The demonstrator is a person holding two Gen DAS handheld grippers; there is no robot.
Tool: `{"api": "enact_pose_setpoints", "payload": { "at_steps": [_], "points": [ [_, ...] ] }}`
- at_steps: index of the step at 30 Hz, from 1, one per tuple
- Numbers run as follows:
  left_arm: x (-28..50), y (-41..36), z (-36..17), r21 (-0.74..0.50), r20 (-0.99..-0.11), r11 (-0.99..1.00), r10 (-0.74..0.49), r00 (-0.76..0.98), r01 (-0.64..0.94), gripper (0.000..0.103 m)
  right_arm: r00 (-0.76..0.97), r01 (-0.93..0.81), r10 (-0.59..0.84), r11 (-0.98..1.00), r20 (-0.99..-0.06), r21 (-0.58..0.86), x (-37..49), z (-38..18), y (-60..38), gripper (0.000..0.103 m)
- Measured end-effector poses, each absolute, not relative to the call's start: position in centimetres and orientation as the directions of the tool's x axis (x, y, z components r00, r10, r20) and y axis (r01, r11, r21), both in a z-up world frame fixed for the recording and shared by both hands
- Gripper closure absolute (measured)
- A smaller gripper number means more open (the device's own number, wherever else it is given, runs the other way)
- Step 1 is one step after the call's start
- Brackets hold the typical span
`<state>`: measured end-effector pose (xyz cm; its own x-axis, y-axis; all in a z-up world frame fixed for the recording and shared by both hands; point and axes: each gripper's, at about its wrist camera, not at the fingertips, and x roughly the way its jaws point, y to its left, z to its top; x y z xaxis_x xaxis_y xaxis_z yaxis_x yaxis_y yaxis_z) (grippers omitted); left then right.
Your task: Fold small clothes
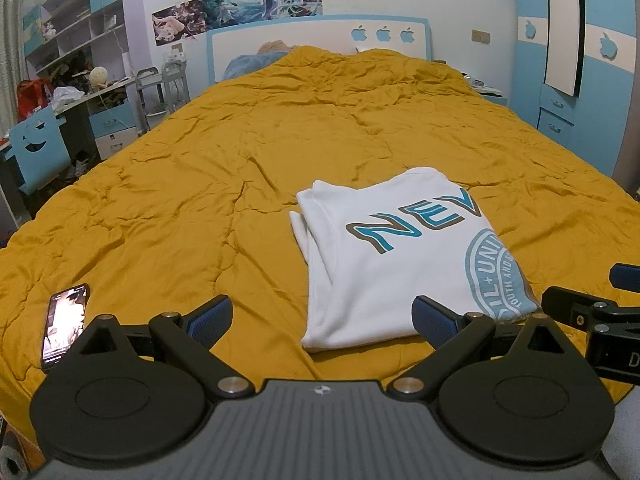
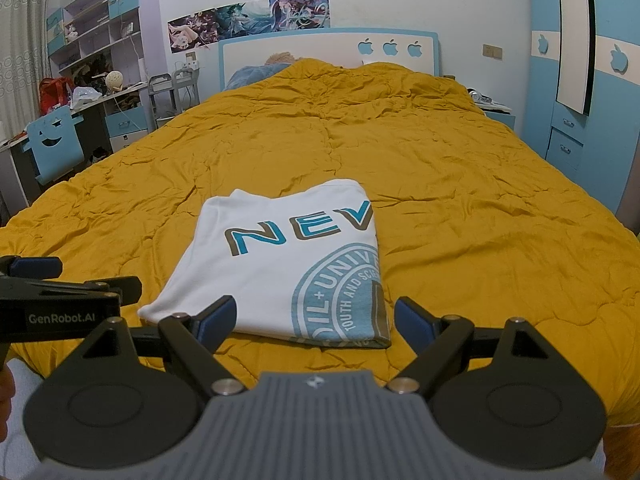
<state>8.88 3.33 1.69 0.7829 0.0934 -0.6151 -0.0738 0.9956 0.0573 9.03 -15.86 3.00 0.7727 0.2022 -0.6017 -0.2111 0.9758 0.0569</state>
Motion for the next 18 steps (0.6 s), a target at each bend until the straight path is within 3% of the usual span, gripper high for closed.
{"api": "enact_pose_setpoints", "payload": {
  "at_steps": [18],
  "points": [
    [8.50, 3.50, 1.84, 0.065, -0.609, 0.994, 0.107, 0.786, -0.085, 0.000, 0.772, -0.212, 0.202, 0.976, -0.602, 0.057, 9.00, 3.05, -15.84, 0.021]
  ]
}}
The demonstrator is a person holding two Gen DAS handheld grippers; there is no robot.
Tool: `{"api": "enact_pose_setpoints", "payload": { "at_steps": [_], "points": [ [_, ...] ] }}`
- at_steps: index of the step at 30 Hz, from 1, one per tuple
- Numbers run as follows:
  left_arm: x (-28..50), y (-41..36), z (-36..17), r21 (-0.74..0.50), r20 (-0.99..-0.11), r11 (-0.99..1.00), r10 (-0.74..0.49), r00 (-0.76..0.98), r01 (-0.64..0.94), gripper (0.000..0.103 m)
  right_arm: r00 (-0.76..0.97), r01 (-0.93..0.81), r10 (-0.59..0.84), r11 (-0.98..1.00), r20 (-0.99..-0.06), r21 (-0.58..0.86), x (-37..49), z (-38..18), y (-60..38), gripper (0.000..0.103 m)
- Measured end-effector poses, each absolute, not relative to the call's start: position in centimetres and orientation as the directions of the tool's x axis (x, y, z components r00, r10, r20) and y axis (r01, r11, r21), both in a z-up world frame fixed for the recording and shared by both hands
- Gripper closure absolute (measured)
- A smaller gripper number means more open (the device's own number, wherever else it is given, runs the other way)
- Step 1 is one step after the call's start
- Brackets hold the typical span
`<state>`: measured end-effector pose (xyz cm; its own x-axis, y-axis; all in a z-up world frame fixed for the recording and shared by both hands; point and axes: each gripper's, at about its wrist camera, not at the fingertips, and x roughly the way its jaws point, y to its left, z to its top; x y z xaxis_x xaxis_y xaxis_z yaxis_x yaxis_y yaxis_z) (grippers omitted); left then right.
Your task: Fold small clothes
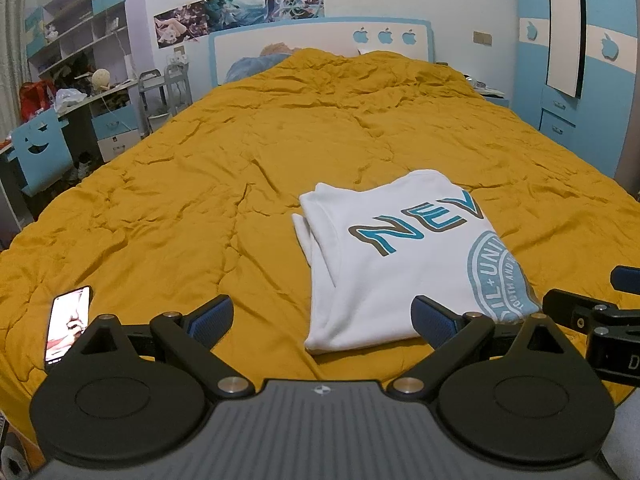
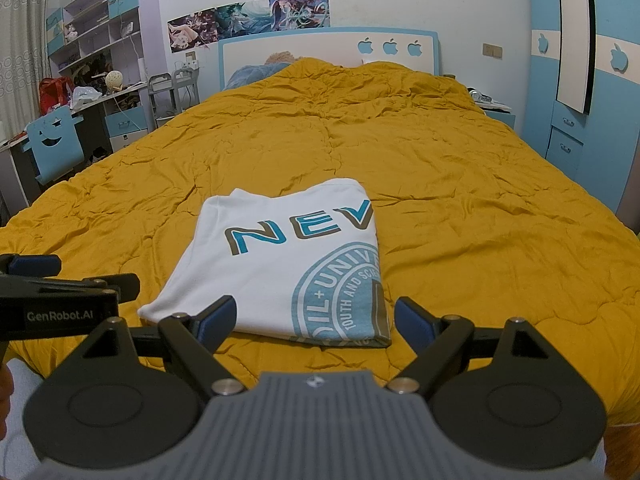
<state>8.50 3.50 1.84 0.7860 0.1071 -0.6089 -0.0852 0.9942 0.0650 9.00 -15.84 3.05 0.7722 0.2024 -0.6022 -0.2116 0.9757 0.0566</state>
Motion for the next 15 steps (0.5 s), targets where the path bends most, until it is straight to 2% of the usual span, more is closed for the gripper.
{"api": "enact_pose_setpoints", "payload": {
  "at_steps": [15],
  "points": [
    [8.59, 3.54, 2.18, 0.076, -0.601, 0.994, 0.106, 0.792, -0.076, 0.000, 0.774, -0.209, 0.200, 0.976, -0.601, 0.057, 8.84, 2.60, -15.67, 0.021]
  ]
}}
